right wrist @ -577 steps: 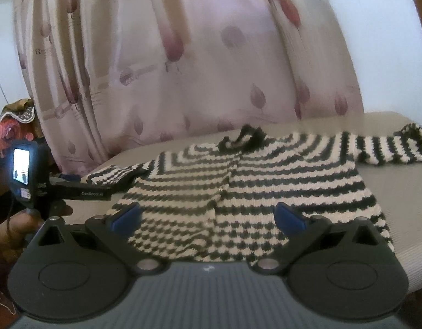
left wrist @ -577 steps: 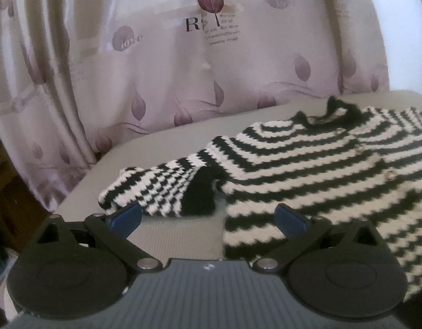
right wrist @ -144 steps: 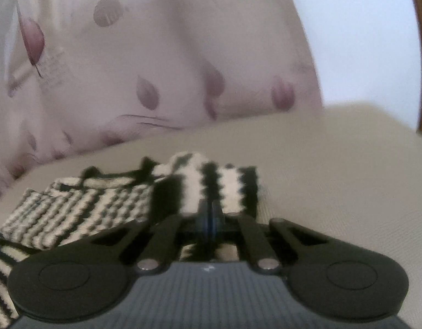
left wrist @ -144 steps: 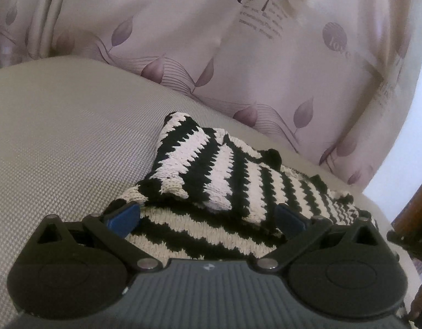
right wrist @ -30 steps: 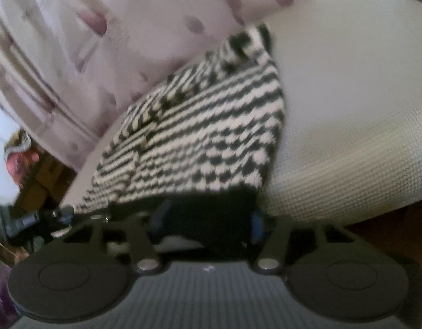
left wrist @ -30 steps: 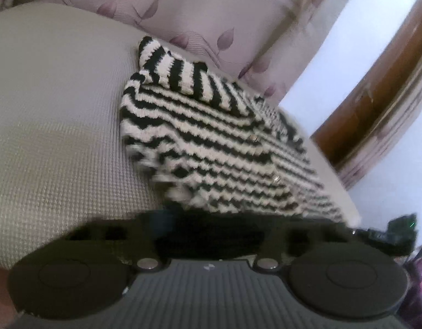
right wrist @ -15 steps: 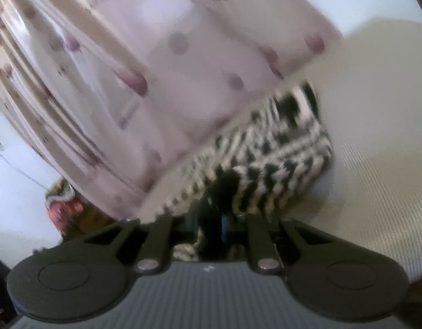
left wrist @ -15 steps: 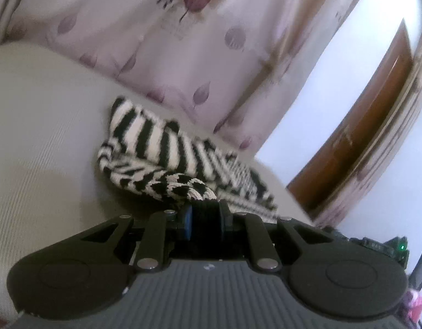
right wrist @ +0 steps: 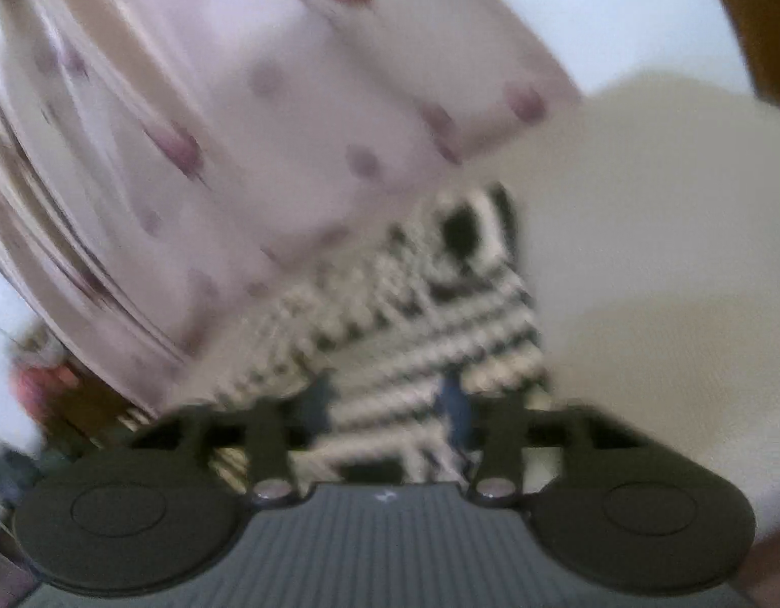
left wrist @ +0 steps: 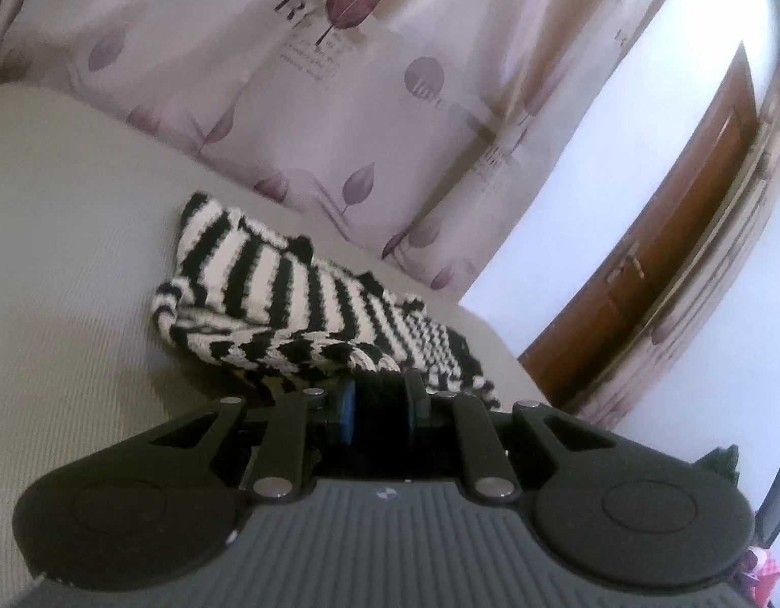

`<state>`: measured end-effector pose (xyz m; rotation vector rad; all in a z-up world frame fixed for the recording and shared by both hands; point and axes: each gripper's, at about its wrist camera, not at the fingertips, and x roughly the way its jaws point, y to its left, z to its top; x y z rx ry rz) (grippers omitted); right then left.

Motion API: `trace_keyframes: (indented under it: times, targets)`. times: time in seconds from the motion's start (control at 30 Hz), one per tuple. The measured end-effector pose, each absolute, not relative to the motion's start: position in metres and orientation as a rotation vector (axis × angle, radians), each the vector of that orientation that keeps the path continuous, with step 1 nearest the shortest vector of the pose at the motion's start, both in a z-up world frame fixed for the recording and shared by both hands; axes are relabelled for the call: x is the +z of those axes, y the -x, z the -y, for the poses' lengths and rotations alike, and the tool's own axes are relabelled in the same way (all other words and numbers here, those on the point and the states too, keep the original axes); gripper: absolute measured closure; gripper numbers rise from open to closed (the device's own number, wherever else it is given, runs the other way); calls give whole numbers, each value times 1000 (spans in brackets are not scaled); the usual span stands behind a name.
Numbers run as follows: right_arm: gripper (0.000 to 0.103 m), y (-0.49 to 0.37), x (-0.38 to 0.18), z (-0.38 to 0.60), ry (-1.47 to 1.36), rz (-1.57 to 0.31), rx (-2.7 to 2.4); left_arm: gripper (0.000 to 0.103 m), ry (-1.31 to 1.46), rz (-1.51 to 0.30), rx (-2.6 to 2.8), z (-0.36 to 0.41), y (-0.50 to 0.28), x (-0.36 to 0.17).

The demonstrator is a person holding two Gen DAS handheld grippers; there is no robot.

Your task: Fold small clothes

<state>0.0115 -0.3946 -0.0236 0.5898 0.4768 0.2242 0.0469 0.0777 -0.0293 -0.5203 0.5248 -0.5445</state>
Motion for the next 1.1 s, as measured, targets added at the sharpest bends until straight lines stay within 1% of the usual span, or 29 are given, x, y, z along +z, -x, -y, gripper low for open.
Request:
trace_keyframes:
  times: [0.03, 0.07, 0.2, 0.3, 0.4, 0.47, 0.5, 0.53, 0.57, 0.6, 0.63, 0.7, 0.77, 0.8, 0.83, 0.9, 0.93, 1.0, 1.1]
  targets:
    - [19, -8, -30, 391, -585, -496, 197, 85, 529, -535, -544, -79, -46, -33]
    - [17, -4, -34, 386, -581, -500, 174, 85, 539, -545, -542, -80, -47, -36]
    - [17, 0, -25, 349, -380, -459, 175, 84, 557, -558, -534, -84, -47, -43]
    - [18, -20, -17, 329, -285, -461, 253, 84, 550, -556, -535, -86, -46, -43]
    - [18, -59, -17, 302, -174, -541, 290, 84, 540, -551, -528, -87, -46, -44]
    - [18, -71, -25, 283, -46, -592, 263, 84, 544, -553, -523, -89, -44, -45]
    - [21, -71, -31, 272, 56, -614, 226, 84, 545, -553, -520, -89, -44, -46]
    - [28, -66, -36, 267, 121, -624, 207, 83, 542, -551, -516, -91, -43, -47]
    - [55, -56, -42, 267, 162, -633, 186, 83, 539, -550, -514, -92, -42, -48]
    - [60, -44, -46, 272, 174, -645, 154, 83, 536, -551, -512, -93, -41, -49]
    - [60, -27, -48, 281, 153, -631, 103, 83, 536, -555, -511, -94, -41, -50]
    - [59, 8, -48, 306, 74, -594, 7, 82, 548, -571, -509, -97, -42, -55]
    - [58, 37, -49, 336, -61, -576, -47, 82, 570, -586, -514, -99, -44, -59]
    - [58, 54, -49, 354, -170, -528, -31, 82, 579, -591, -516, -100, -45, -61]
    - [53, 64, -48, 368, -267, -491, -7, 82, 581, -597, -513, -100, -45, -64]
    - [23, 72, -51, 392, -438, -454, 34, 82, 580, -605, -509, -100, -45, -67]
    - [20, 72, -53, 400, -484, -437, 55, 82, 583, -607, -505, -100, -45, -68]
    - [20, 68, -55, 404, -502, -424, 62, 81, 582, -603, -502, -101, -42, -69]
    - [20, 52, -61, 392, -458, -479, 89, 81, 567, -605, -493, -103, -39, -71]
